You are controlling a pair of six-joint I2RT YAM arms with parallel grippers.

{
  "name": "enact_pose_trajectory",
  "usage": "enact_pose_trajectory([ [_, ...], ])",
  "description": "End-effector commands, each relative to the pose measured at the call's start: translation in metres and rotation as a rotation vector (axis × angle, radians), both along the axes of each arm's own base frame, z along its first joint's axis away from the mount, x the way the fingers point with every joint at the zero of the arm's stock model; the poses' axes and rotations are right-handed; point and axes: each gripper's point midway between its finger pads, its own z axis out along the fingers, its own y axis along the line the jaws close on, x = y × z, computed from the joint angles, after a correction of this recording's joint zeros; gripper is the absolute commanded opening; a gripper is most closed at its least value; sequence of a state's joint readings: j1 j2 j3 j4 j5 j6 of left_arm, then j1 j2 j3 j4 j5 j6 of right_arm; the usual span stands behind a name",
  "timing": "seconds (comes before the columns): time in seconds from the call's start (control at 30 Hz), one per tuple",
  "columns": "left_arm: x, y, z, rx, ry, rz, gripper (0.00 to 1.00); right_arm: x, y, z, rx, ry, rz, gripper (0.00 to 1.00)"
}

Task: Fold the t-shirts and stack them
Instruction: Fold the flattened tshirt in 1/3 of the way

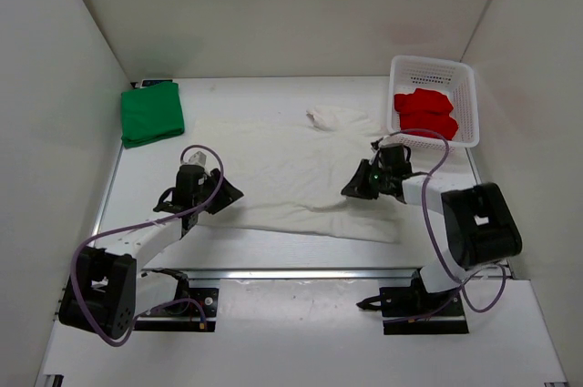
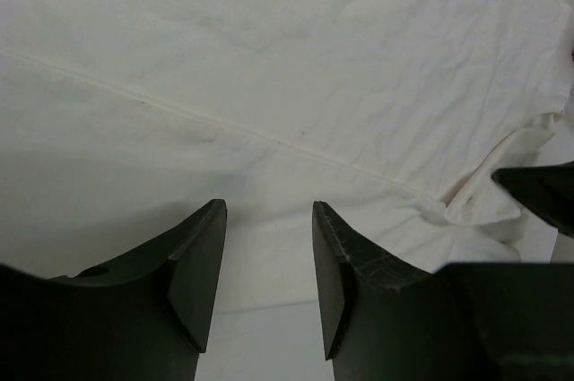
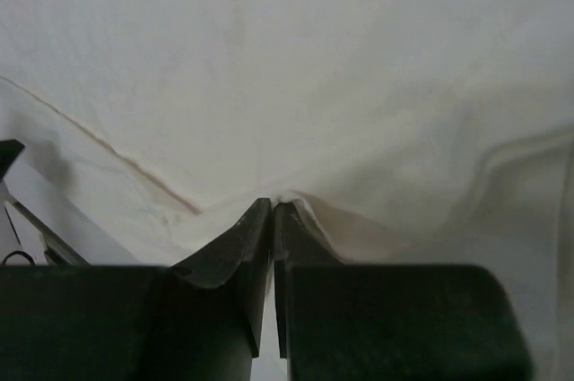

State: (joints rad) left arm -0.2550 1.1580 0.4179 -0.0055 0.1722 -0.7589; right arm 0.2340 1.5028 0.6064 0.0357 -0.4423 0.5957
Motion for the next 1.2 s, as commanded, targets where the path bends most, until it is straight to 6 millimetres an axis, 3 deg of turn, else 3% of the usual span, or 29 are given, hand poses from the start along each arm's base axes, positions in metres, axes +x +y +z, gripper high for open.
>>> enact_pose_trajectory([
  [0.0, 0.008, -0.001, 0.009, 0.001, -0.047, 0.001, 0.54, 0.051, 0.019, 0.033, 0.062, -0.113, 0.022, 0.05],
  [0.03, 0.006, -0.001, 0.007, 0.003, -0.044, -0.003, 0.54, 0.062, 0.024, 0.042, 0.064, -0.138, 0.024, 0.04],
  [0.13, 0.007, 0.000, 0.011, -0.002, -0.055, 0.004, 0.53, 0.093, 0.037, 0.044, 0.042, -0.141, 0.028, 0.03],
  [0.23, 0.005, 0.000, 0.009, -0.002, -0.046, 0.004, 0.53, 0.107, 0.050, 0.048, 0.040, -0.136, 0.050, 0.13],
  [0.37, 0.005, -0.001, 0.011, 0.000, -0.053, 0.003, 0.53, 0.105, 0.058, 0.069, 0.018, -0.221, 0.064, 0.23],
  [0.4, 0.004, -0.003, 0.012, -0.002, -0.057, -0.002, 0.53, 0.101, 0.055, 0.063, -0.020, -0.224, 0.063, 0.24],
  [0.43, 0.004, -0.007, 0.015, 0.002, -0.061, -0.010, 0.53, 0.099, 0.054, 0.076, -0.031, -0.258, 0.053, 0.24],
  [0.5, 0.004, -0.014, 0.020, 0.019, -0.082, -0.029, 0.52, 0.082, 0.046, 0.069, -0.075, -0.264, 0.042, 0.22],
  [0.57, 0.003, -0.023, 0.023, 0.037, -0.099, -0.059, 0.52, 0.066, 0.041, 0.075, -0.073, -0.294, 0.042, 0.12],
  [0.63, -0.001, -0.041, 0.019, 0.038, -0.083, -0.119, 0.52, 0.040, 0.050, 0.067, -0.058, -0.276, 0.107, 0.05],
  [0.7, 0.002, -0.055, 0.020, 0.044, -0.074, -0.169, 0.50, 0.013, 0.054, 0.047, -0.081, -0.224, 0.160, 0.01],
  [0.83, 0.002, -0.067, 0.012, 0.053, -0.052, -0.205, 0.48, -0.024, 0.068, 0.027, -0.094, -0.183, 0.257, 0.01],
  [0.97, -0.007, -0.046, -0.018, 0.069, 0.025, -0.162, 0.47, -0.040, 0.066, 0.004, -0.124, -0.133, 0.282, 0.00],
  [1.13, -0.052, -0.014, -0.057, 0.014, 0.172, -0.112, 0.47, -0.071, 0.070, -0.017, -0.136, -0.056, 0.368, 0.00],
  [1.17, -0.058, -0.012, -0.056, 0.014, 0.178, -0.104, 0.48, -0.084, 0.069, -0.022, -0.147, -0.016, 0.396, 0.00],
])
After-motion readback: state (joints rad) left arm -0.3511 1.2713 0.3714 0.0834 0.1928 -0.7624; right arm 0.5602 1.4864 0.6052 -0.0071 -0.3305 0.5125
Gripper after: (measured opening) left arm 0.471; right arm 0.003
